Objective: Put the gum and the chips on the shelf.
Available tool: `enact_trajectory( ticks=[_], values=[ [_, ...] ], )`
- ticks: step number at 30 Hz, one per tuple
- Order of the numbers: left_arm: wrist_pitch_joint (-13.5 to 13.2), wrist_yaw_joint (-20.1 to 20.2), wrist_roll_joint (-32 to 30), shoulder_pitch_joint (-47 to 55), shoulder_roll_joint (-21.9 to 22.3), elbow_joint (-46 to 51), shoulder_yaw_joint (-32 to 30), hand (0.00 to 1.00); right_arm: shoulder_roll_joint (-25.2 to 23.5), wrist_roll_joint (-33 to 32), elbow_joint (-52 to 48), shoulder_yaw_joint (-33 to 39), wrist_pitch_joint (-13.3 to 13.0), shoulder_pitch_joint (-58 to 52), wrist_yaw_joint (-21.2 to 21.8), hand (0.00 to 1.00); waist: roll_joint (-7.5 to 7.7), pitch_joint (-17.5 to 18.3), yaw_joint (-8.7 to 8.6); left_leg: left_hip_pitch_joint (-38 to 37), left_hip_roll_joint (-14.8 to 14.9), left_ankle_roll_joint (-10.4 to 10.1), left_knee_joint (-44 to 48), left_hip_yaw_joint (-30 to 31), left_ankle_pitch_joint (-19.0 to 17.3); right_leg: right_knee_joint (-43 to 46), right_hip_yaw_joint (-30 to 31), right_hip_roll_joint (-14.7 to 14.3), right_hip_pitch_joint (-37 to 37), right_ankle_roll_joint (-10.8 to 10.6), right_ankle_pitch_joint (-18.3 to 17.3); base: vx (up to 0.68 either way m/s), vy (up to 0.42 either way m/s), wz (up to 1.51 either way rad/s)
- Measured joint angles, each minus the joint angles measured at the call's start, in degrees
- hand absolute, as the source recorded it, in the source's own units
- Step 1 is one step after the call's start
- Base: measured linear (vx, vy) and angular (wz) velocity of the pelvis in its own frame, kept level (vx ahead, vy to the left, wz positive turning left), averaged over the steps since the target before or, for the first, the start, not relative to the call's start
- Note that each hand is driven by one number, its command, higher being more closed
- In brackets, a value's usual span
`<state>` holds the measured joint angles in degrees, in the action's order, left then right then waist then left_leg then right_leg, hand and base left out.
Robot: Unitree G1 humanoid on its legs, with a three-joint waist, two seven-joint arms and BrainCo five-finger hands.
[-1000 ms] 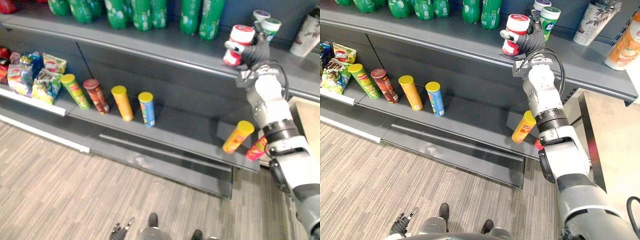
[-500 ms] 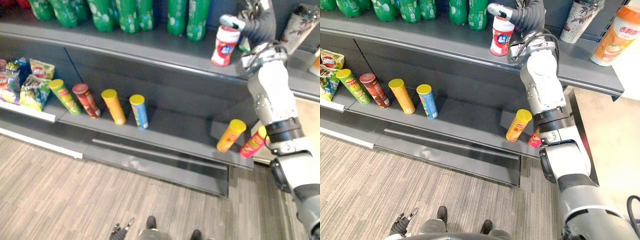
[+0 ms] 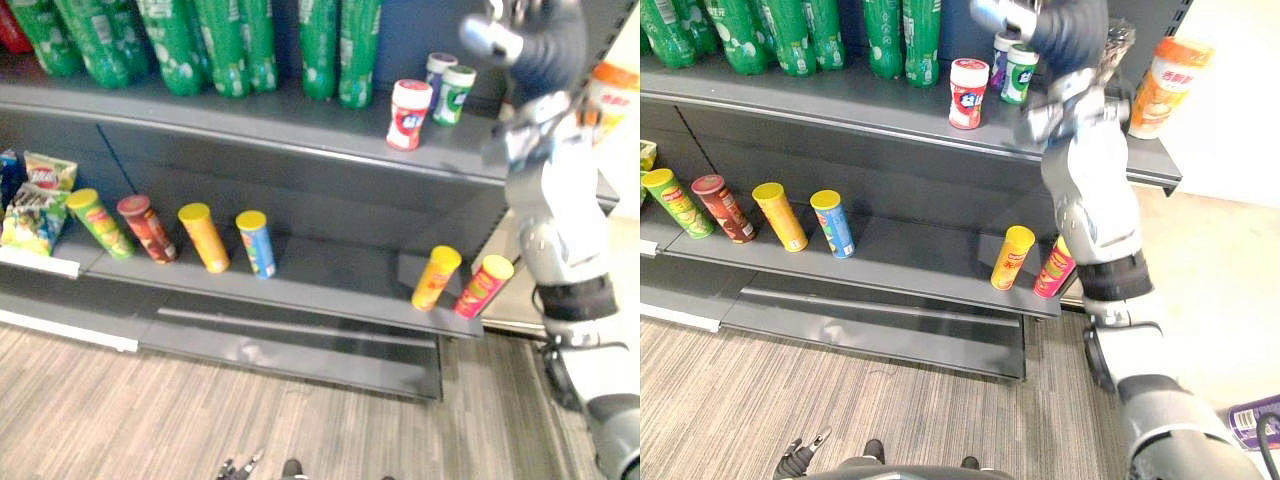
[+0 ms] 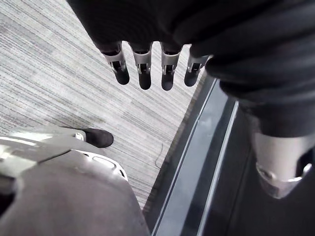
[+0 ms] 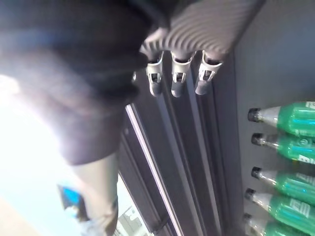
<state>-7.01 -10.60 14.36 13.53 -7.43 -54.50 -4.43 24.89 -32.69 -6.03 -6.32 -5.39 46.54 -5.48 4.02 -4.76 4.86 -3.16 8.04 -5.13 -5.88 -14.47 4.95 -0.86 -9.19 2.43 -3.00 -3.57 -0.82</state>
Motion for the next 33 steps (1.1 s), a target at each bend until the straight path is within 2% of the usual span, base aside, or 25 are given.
enact_trajectory(
  ticks=[4,6,8,11,14,18,23,27,33],
  values=[
    [-0.1,-0.4,0.1,0.2,0.1,-0.4,-0.5,0.00,-4.1,-1.3,-7.5,1.5,1.1,-15.0,1.9,0.00,-0.07,0.3,-0.56,0.0,0.1,-0.3,0.0,-0.9,-0.6,0.2,1.0,0.0,0.8,0.0,0.0,0.00,0.008,-0.14],
    [-0.3,-0.6,0.1,0.7,0.2,-0.4,-0.6,0.00,-6.2,-1.2,-10.1,1.4,1.6,-23.8,4.6,0.00,-0.08,0.3,-1.65,0.0,0.1,-0.4,0.0,-1.3,-0.7,0.2,1.5,-0.1,1.0,-0.1,0.0,0.02,0.004,-0.10],
    [-0.4,-0.9,0.1,0.9,0.3,-0.4,-0.6,0.00,-6.5,-1.3,-11.5,1.4,1.6,-30.1,7.1,0.00,-0.10,0.4,-1.84,-0.1,0.1,-0.4,0.0,-2.2,-0.9,0.4,2.3,-0.1,1.6,-0.1,0.1,0.03,0.002,-0.21],
    [-0.8,-1.8,0.2,1.7,0.3,-0.4,-0.6,0.00,-7.0,-3.0,-11.7,1.2,1.6,-38.8,11.9,0.00,-0.12,0.4,-3.23,-0.1,0.1,-0.3,0.0,-2.8,-1.0,0.8,3.0,-0.1,1.9,-0.1,0.1,0.06,0.004,-0.15],
    [-1.3,-2.2,0.3,1.9,0.4,-0.4,-0.5,0.00,-7.0,-3.9,-10.9,0.9,1.6,-46.7,15.1,0.00,-0.22,0.4,-3.42,-0.7,0.1,-0.2,0.0,-3.8,-1.1,0.8,3.7,-0.2,1.9,0.1,0.2,0.07,0.005,-0.17],
    [-1.3,-2.5,0.6,2.5,0.5,-0.4,-0.4,0.00,-8.9,-3.9,-2.2,-3.8,1.7,-51.9,17.2,0.00,-0.60,0.5,-4.78,-1.2,-0.1,-0.4,0.0,-4.0,-1.7,0.9,4.0,-0.1,1.7,0.0,-0.1,0.02,0.003,-0.02],
    [-1.3,-2.7,0.7,2.5,0.6,-0.5,0.5,0.00,-12.6,-1.0,14.3,-7.0,2.2,-56.1,16.9,0.00,-1.96,1.1,-4.68,-1.2,-0.5,-0.4,0.0,-4.1,-2.3,0.9,4.0,0.4,1.6,0.0,-0.1,0.02,0.014,0.02],
    [-1.6,-2.9,0.9,2.4,1.1,-0.4,0.8,0.00,-14.2,2.2,26.1,-6.9,1.9,-57.6,14.6,0.00,-3.31,1.3,-4.88,-1.2,-1.0,-0.2,0.0,-3.8,-2.5,1.0,3.7,0.9,1.5,-0.3,-0.4,0.02,0.018,0.03],
    [-2.5,-2.7,1.3,1.2,1.3,-0.4,0.9,0.00,-16.7,8.1,40.3,-1.3,1.4,-57.9,10.5,0.00,-3.41,1.3,-5.31,-1.4,-1.1,-0.2,0.0,-3.7,-2.7,1.1,3.6,1.0,1.3,-0.3,-0.6,0.04,0.004,0.01]
  ],
)
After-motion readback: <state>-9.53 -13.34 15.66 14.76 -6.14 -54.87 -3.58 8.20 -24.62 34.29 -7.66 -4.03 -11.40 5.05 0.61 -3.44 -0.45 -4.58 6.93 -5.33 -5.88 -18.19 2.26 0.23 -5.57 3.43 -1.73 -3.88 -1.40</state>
